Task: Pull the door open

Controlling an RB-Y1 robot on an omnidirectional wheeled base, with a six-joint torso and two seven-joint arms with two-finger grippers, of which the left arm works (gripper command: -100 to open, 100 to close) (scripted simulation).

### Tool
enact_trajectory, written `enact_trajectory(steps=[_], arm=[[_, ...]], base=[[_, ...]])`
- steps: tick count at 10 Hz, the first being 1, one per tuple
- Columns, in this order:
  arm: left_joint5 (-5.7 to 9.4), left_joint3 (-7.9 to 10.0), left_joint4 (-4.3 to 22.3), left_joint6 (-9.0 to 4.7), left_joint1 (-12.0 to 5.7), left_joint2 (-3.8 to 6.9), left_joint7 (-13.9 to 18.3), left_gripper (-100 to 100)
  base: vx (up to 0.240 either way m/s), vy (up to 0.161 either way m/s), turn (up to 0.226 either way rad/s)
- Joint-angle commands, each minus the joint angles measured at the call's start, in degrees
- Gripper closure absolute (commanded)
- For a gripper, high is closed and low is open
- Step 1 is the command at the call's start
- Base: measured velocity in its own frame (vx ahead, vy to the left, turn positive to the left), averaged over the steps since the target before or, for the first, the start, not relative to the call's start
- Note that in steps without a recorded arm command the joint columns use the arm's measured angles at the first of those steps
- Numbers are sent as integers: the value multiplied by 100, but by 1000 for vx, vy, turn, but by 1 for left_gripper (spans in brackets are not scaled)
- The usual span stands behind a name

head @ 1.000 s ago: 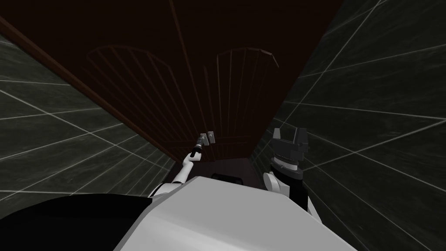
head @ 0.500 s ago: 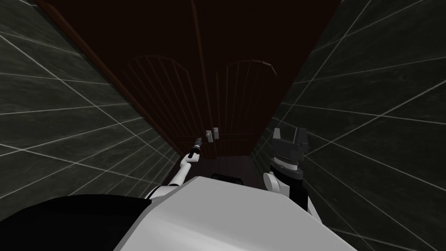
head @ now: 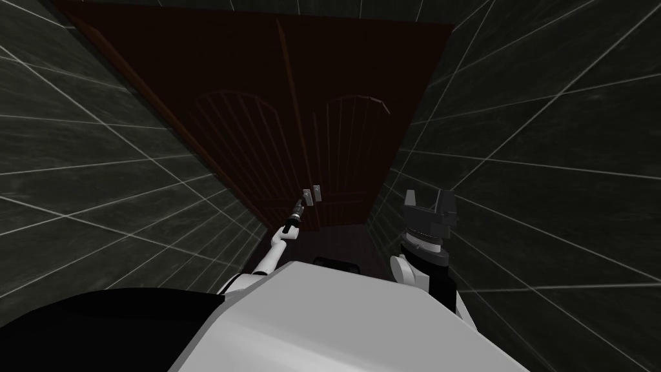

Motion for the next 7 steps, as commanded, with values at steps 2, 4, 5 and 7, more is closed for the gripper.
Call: enact_trajectory(steps=[2,4,5,7], arm=[[22,156,111,-16,114,75,-26,-100],[32,252,187,-35,153,108,-50,-100],[32,261,199,-42,143,104,-56,-100],[23,235,198,-58,75,66,-68,-100]], base=[[-42,43,104],[115,165,95],[155,97,-48],[188,-10,-64]])
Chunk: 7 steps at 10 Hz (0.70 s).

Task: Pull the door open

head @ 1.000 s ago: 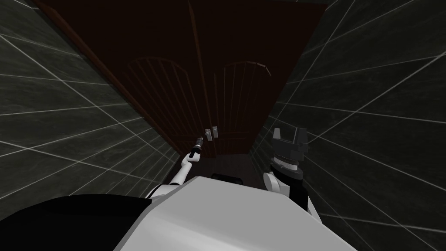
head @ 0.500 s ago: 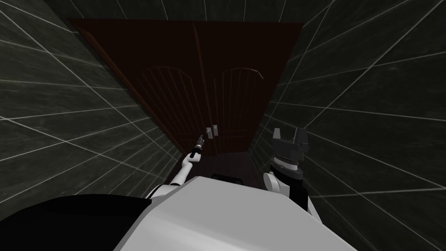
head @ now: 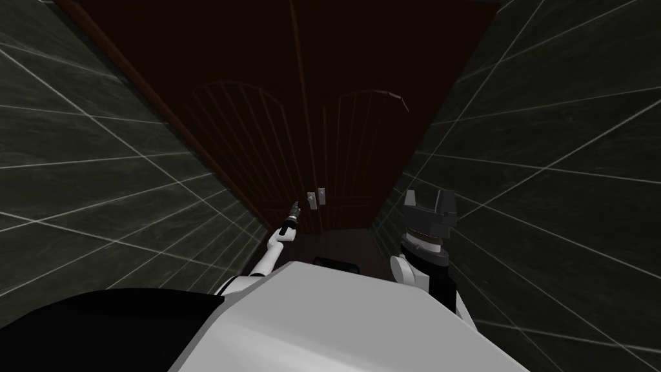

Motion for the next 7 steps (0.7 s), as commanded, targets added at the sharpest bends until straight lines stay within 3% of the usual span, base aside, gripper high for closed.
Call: enact_trajectory(steps=[1,3,4,5,7], arm=[[-8,-36,-20,-14,-49,-34,-3,-100],[-29,-137,-68,-30,-186,-118,-8,-100],[-32,-95,33,-65,-206,-132,-39,-100],[-32,-95,33,-65,-206,-132,-39,100],[-32,-95,33,-65,-206,-132,-39,100]], base=[[221,-39,-71],[249,-75,-162],[104,-43,-31],[-8,6,34],[-41,11,-14]])
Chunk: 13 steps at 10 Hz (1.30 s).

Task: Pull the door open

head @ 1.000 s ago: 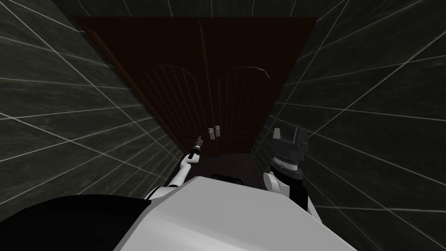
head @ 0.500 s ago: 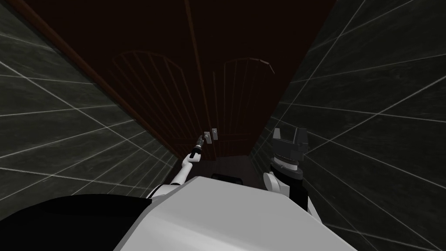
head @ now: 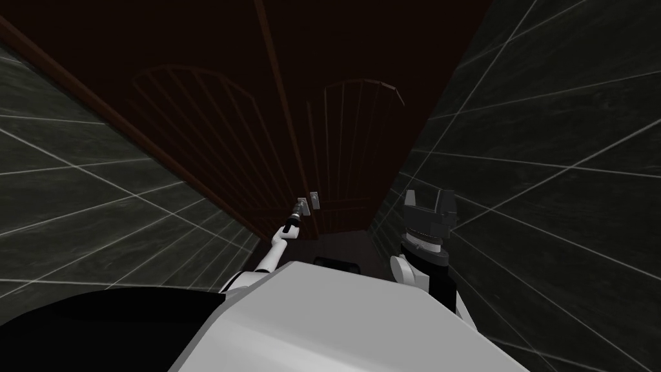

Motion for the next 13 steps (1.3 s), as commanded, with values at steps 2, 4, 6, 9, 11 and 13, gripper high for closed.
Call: enact_trajectory(steps=[2,4,6,9,11,13], arm=[[3,8,7,4,14,4,2,100],[12,30,36,13,104,57,21,100],[19,36,44,15,162,109,49,100],[25,-44,21,13,240,217,148,100],[20,-190,-34,4,256,292,256,100],[6,-399,-118,-10,236,359,386,100]], base=[[-13,4,-4],[-69,24,25],[-190,47,12],[-196,33,-25],[-232,100,-127],[-187,105,-178]])
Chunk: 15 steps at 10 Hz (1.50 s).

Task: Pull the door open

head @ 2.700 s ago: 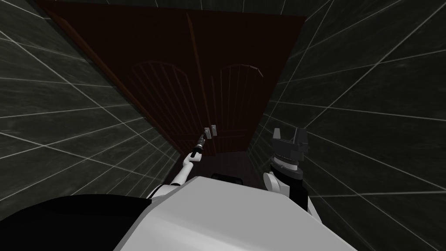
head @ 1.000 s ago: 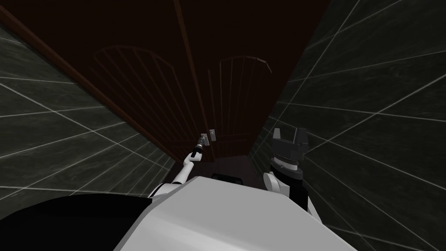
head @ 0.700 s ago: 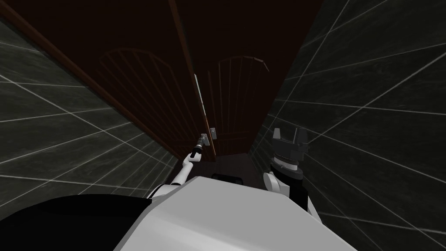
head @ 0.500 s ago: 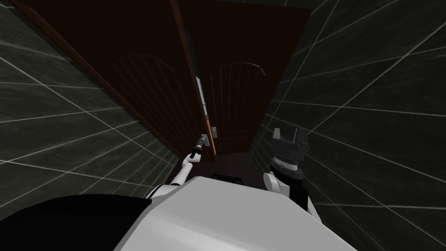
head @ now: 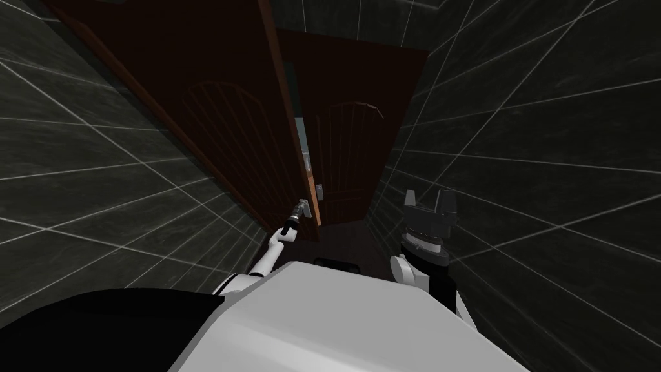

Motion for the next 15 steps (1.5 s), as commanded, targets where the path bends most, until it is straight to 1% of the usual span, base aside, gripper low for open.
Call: enact_trajectory(steps=[1,2,3,4,5,6,8,9,12,13,14,15], arm=[[-7,-148,-115,21,-7,76,116,100],[-17,-277,-168,12,-36,103,187,100],[-25,-363,-204,6,-57,118,233,100],[-16,-297,-113,17,-81,126,199,100],[-20,-428,-180,-24,-43,204,299,100],[-20,-458,-195,-35,-31,226,323,100],[-20,-597,-262,-90,24,327,431,100],[-21,-711,-318,-135,69,410,520,100],[-21,-948,-433,-228,163,582,705,100],[-21,-1012,-464,-253,188,628,754,100],[-22,-950,-426,-226,174,610,704,100],[-27,-1081,-494,-327,287,744,831,100]], base=[[-156,150,-205],[-154,132,-218],[-116,112,-224],[-40,54,-70],[-113,56,-92],[-191,83,-120],[-202,88,-102],[-250,128,-130],[-248,131,-132],[-231,114,-105],[-110,51,-25],[-164,34,-117]])
